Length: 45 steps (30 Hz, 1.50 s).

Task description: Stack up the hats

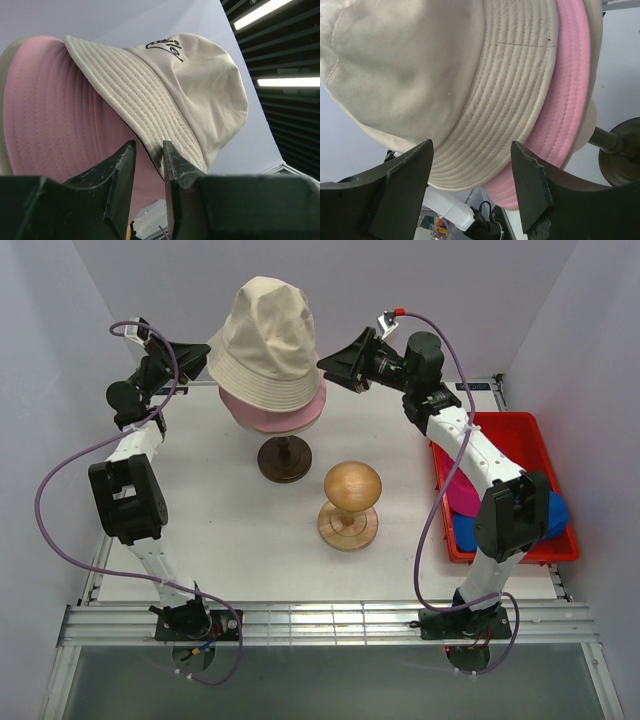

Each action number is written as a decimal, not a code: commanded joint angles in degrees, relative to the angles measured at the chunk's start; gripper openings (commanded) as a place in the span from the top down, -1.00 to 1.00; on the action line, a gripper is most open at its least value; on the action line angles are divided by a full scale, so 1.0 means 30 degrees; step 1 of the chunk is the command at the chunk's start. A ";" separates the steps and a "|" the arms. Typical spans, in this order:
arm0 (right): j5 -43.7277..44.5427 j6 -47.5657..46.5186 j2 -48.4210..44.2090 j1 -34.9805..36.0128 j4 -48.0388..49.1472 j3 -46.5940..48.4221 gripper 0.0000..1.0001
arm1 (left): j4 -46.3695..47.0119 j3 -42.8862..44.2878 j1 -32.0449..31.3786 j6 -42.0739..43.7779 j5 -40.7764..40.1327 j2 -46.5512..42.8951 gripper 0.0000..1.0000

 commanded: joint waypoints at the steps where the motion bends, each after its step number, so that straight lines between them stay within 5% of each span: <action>1: 0.0091 0.0158 0.0072 -0.0094 0.1298 -0.0146 -0.38 | 0.7007 -0.0242 0.0094 -0.1159 0.0240 -0.1690 0.24; 13: 0.0003 0.0861 0.0365 -0.0094 0.2206 -0.0879 -0.39 | 0.7036 -0.0625 0.0064 -0.0661 0.1059 -0.1691 0.98; 38: -0.0495 0.4463 0.1478 -0.0094 0.6278 -0.0850 -0.39 | 0.6685 -0.1181 0.0094 0.1477 0.3550 -0.1573 1.00; 45: -0.0729 0.5575 0.1771 -0.0094 0.7653 -0.1112 -0.19 | 0.6480 -0.1650 0.0064 0.1888 0.3814 -0.1749 1.00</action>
